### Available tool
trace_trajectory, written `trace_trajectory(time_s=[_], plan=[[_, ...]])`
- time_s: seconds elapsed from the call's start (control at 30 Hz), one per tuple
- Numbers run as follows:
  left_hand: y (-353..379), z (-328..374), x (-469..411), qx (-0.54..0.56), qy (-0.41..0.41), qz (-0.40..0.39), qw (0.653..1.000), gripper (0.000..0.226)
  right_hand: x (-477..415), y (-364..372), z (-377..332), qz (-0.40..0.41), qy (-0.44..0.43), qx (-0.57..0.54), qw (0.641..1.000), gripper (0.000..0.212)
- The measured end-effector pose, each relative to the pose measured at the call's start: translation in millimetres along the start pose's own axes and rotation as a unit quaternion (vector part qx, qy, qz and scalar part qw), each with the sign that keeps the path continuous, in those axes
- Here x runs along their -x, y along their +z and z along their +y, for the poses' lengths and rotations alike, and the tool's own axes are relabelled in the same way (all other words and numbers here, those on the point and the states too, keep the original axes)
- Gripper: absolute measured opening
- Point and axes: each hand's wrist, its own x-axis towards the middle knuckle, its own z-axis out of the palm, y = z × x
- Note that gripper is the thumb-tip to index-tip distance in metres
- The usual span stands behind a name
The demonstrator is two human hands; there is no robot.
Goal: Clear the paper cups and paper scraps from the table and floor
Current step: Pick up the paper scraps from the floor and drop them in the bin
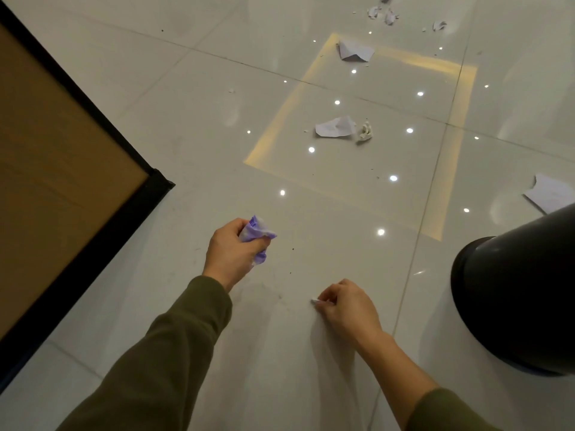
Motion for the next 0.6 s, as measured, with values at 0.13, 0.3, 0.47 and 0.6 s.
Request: trace_trajectory(time_s=[0.13,0.3,0.47,0.6], plan=[[2,14,-6,0.028,0.006,-0.014,0.999,0.017,-9,-14,-15,0.049,0.028,-0.175,0.983,0.007],[5,61,-25,-0.002,0.040,-0.068,0.997,0.003,-19,-64,-60,0.105,-0.018,-0.354,0.929,0.011],[24,132,-38,-0.019,0.101,-0.121,0.987,0.010,-14,-143,-107,0.121,-0.065,-0.459,0.878,0.015],[46,194,-34,0.004,0.155,-0.147,0.977,0.023,-2,-216,-130,0.103,-0.120,-0.490,0.857,0.024]])
